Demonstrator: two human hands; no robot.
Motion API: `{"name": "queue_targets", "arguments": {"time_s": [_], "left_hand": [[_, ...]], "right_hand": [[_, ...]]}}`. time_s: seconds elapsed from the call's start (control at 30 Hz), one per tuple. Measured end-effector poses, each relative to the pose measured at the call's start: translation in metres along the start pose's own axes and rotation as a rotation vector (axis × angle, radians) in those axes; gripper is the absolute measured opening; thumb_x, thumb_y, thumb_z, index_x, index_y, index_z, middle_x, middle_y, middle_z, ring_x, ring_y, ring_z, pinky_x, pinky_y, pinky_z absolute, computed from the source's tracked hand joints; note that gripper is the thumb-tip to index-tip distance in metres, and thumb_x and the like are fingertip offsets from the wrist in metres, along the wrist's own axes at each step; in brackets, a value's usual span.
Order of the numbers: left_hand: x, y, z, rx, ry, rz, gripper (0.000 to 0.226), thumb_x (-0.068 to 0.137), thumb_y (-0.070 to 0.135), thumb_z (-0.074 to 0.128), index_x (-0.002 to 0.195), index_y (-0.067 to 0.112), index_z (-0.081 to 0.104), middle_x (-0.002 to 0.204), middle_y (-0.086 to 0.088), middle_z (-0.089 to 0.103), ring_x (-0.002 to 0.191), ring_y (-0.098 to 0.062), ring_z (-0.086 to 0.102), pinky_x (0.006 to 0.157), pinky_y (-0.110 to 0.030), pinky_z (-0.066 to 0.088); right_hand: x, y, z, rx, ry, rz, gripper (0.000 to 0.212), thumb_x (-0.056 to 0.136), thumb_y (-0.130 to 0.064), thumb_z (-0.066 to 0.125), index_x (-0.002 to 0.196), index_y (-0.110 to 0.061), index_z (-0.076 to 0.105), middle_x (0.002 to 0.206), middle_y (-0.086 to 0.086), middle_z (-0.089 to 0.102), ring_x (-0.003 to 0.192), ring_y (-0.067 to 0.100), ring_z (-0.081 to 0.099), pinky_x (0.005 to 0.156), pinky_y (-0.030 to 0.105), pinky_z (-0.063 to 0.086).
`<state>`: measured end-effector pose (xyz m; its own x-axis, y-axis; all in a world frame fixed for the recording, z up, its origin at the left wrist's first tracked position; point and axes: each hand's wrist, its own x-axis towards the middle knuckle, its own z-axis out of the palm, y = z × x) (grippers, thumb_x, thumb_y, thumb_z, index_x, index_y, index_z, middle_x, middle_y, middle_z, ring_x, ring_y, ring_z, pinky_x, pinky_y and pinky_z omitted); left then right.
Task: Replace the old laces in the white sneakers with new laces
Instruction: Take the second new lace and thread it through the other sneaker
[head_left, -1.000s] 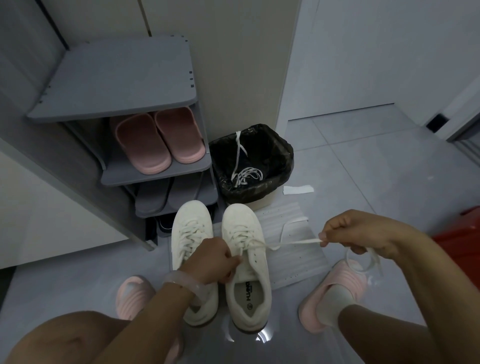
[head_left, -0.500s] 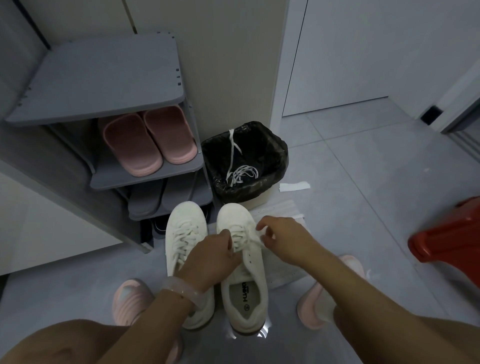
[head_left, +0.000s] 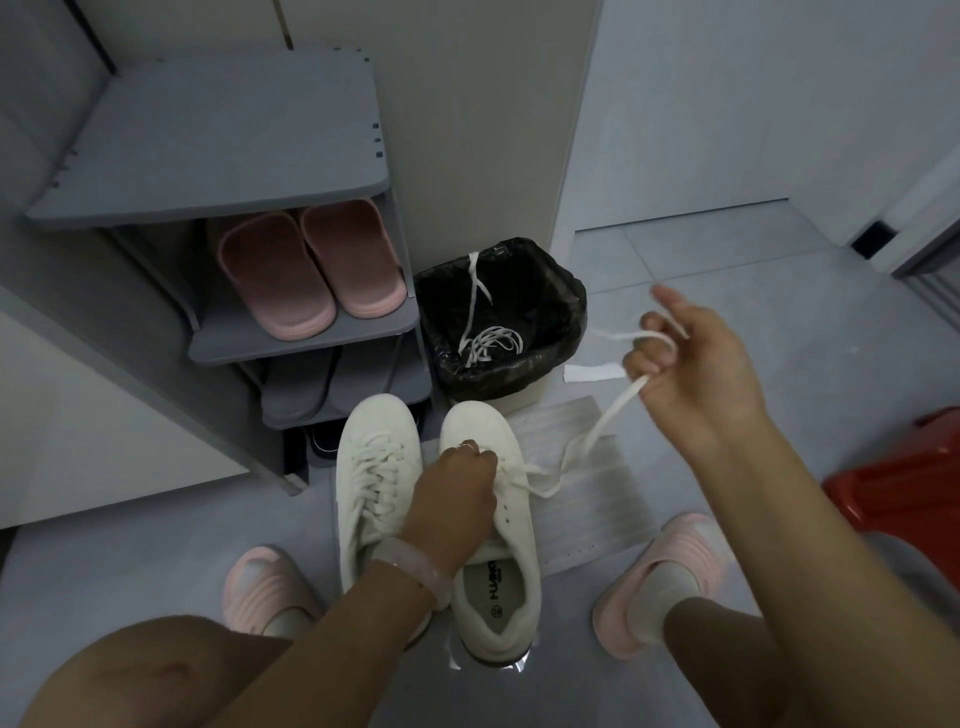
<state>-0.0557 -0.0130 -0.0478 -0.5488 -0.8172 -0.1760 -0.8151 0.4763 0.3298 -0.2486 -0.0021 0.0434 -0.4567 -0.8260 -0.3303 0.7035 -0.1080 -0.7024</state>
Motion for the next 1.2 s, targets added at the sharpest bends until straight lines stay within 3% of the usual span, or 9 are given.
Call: {"name": "queue_targets", "arguments": {"time_s": [0.1, 0.2, 0.3, 0.43, 0.63, 0.87, 1.07, 1.13, 1.2], "left_hand": [[0.001, -0.002, -0.002, -0.213, 0.035, -0.141, 0.006, 0.087, 0.009, 0.047, 0.082, 0.008, 0.05, 0.094, -0.011, 0.055, 0.086, -0.023, 0.053, 0.072, -0.028, 0.04], [0.003, -0.005, -0.008, -0.393, 0.125, -0.249, 0.016, 0.087, 0.009, 0.051, 0.074, 0.009, 0.043, 0.085, -0.015, 0.056, 0.078, -0.026, 0.054, 0.066, -0.032, 0.04], [0.001, 0.001, -0.014, -0.298, 0.131, -0.043, 0.009, 0.09, 0.014, 0.048, 0.083, 0.009, 0.051, 0.087, -0.006, 0.053, 0.084, -0.021, 0.052, 0.068, -0.025, 0.037], [-0.003, 0.007, 0.001, 0.029, -0.063, 0.087, 0.028, 0.094, 0.022, 0.041, 0.114, 0.009, 0.056, 0.117, -0.006, 0.047, 0.106, -0.022, 0.047, 0.09, -0.031, 0.041], [0.007, 0.009, 0.009, 0.044, -0.048, 0.003, 0.036, 0.094, 0.015, 0.038, 0.129, 0.012, 0.045, 0.122, -0.007, 0.046, 0.11, -0.023, 0.048, 0.088, -0.031, 0.042], [0.014, 0.011, 0.017, -0.007, 0.041, -0.013, 0.036, 0.092, 0.009, 0.041, 0.128, 0.014, 0.038, 0.121, -0.006, 0.046, 0.106, -0.022, 0.051, 0.084, -0.031, 0.045], [0.019, 0.012, 0.012, 0.1, 0.026, -0.003, 0.018, 0.092, 0.008, 0.039, 0.108, 0.01, 0.049, 0.116, -0.007, 0.047, 0.105, -0.023, 0.047, 0.082, -0.03, 0.037], [0.019, 0.014, 0.009, -0.019, -0.025, 0.037, 0.011, 0.097, 0.016, 0.036, 0.1, 0.015, 0.047, 0.106, -0.004, 0.051, 0.098, -0.021, 0.047, 0.088, -0.031, 0.036], [0.014, 0.02, -0.008, -0.421, -0.162, -0.038, 0.013, 0.098, 0.021, 0.035, 0.086, 0.023, 0.039, 0.086, 0.0, 0.057, 0.081, -0.018, 0.053, 0.085, -0.034, 0.04]], "right_hand": [[0.005, -0.014, -0.009, 0.103, 0.064, -0.069, 0.028, 0.09, 0.006, 0.031, 0.1, -0.011, 0.051, 0.072, 0.002, 0.044, 0.044, 0.007, 0.04, 0.048, 0.017, 0.038], [0.007, -0.003, -0.016, -0.159, 0.13, -0.098, 0.029, 0.091, 0.011, 0.039, 0.096, -0.012, 0.054, 0.098, 0.009, 0.052, 0.064, 0.01, 0.057, 0.063, 0.016, 0.05], [0.004, 0.021, -0.021, -0.487, 0.094, 0.022, 0.029, 0.089, 0.012, 0.047, 0.105, -0.01, 0.055, 0.098, 0.01, 0.058, 0.076, 0.014, 0.062, 0.074, 0.021, 0.054], [-0.006, 0.042, -0.024, -0.67, 0.048, 0.245, 0.039, 0.087, 0.012, 0.048, 0.12, -0.008, 0.05, 0.098, 0.015, 0.065, 0.082, 0.018, 0.061, 0.087, 0.028, 0.051], [-0.008, 0.043, -0.025, -0.818, 0.108, 0.212, 0.037, 0.09, 0.009, 0.043, 0.119, -0.011, 0.051, 0.096, 0.008, 0.06, 0.078, 0.015, 0.06, 0.079, 0.023, 0.052], [-0.01, 0.055, -0.031, -0.984, 0.071, 0.5, 0.03, 0.089, 0.005, 0.053, 0.118, -0.002, 0.052, 0.09, 0.019, 0.062, 0.065, 0.016, 0.058, 0.061, 0.019, 0.054], [-0.004, 0.052, -0.034, -0.786, 0.174, 0.331, 0.027, 0.092, 0.006, 0.041, 0.112, -0.008, 0.051, 0.077, 0.012, 0.056, 0.059, 0.014, 0.051, 0.056, 0.021, 0.049], [0.0, 0.049, -0.035, -0.715, 0.201, 0.297, 0.026, 0.093, 0.005, 0.039, 0.113, -0.008, 0.049, 0.074, 0.01, 0.054, 0.057, 0.014, 0.047, 0.056, 0.023, 0.045], [0.002, 0.047, -0.035, -0.6, 0.226, 0.338, 0.022, 0.094, 0.002, 0.039, 0.112, -0.008, 0.047, 0.071, 0.01, 0.054, 0.051, 0.012, 0.043, 0.051, 0.022, 0.042]]}}
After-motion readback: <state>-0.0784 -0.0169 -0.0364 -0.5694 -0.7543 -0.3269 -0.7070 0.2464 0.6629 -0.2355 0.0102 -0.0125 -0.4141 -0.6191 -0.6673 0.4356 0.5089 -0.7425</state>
